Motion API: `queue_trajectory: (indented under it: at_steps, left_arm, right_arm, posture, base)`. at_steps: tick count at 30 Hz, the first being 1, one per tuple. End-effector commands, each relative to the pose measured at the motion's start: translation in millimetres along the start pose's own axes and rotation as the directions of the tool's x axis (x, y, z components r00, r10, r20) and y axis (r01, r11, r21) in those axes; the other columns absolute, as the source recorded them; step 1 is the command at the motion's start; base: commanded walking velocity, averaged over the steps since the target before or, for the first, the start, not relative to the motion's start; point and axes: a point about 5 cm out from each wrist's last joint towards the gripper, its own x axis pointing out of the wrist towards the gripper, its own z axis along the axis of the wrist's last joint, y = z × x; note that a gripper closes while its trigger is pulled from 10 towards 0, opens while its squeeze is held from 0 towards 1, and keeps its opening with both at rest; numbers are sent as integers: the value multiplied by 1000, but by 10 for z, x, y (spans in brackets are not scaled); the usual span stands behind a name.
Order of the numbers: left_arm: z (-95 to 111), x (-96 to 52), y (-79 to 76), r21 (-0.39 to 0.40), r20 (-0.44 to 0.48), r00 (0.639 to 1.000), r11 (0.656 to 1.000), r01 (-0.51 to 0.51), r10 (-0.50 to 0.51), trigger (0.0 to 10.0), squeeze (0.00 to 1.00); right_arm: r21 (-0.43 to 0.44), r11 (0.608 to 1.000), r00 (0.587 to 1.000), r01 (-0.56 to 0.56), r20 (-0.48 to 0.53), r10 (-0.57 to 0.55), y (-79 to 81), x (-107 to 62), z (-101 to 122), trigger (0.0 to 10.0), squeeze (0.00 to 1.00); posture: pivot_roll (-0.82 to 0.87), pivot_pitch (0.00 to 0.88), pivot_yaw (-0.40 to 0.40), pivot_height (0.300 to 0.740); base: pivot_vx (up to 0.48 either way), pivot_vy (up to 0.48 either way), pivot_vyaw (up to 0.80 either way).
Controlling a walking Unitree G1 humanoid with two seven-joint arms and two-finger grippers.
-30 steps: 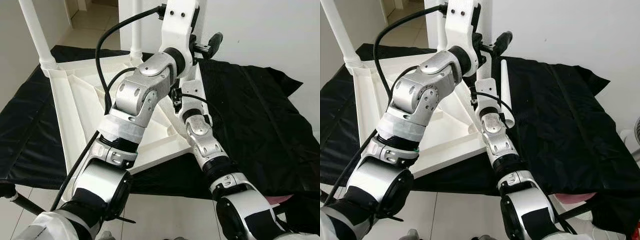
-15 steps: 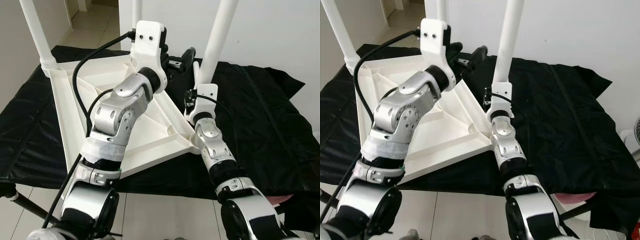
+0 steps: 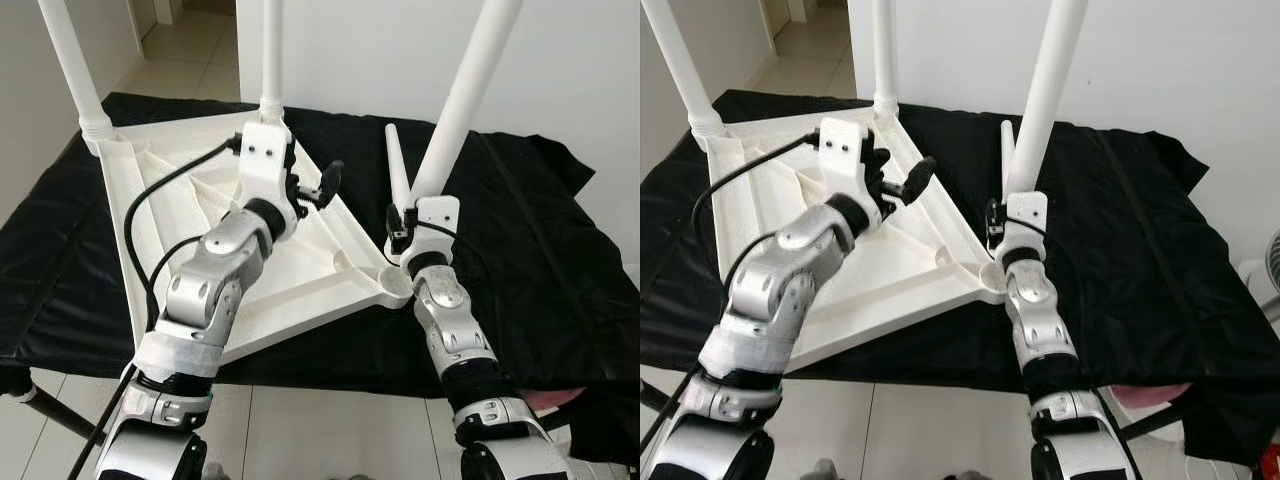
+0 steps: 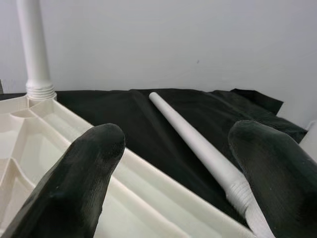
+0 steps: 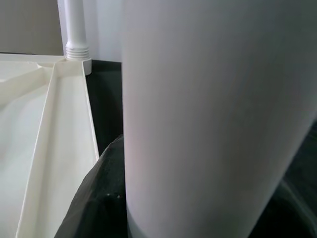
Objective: Building children table
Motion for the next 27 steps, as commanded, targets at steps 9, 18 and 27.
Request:
queue_trajectory:
  at_steps: [9,18,27]
  left_arm:
    - [-210,-186,-183,90,-41,969,965,247,-245,10000,0]
    - [-538,-376,-328,120,-115,916,910,398,-385,10000,0]
    - [-684,-538,-418,109,-179,844,842,528,-506,10000,0]
  right_arm:
    - [-11,999,998,-48,43,48,-30,-111,50,10000,0]
    - [-29,994,994,-105,26,106,-26,-197,16,10000,0]
    - [-36,990,991,-133,11,133,-30,-233,-10,10000,0]
  posture:
    - [44,0,-71,740]
    - [40,0,-71,740]
    - [41,0,-70,740]
  base:
    - [0,0,0]
    - [0,0,0]
    - [0,0,0]
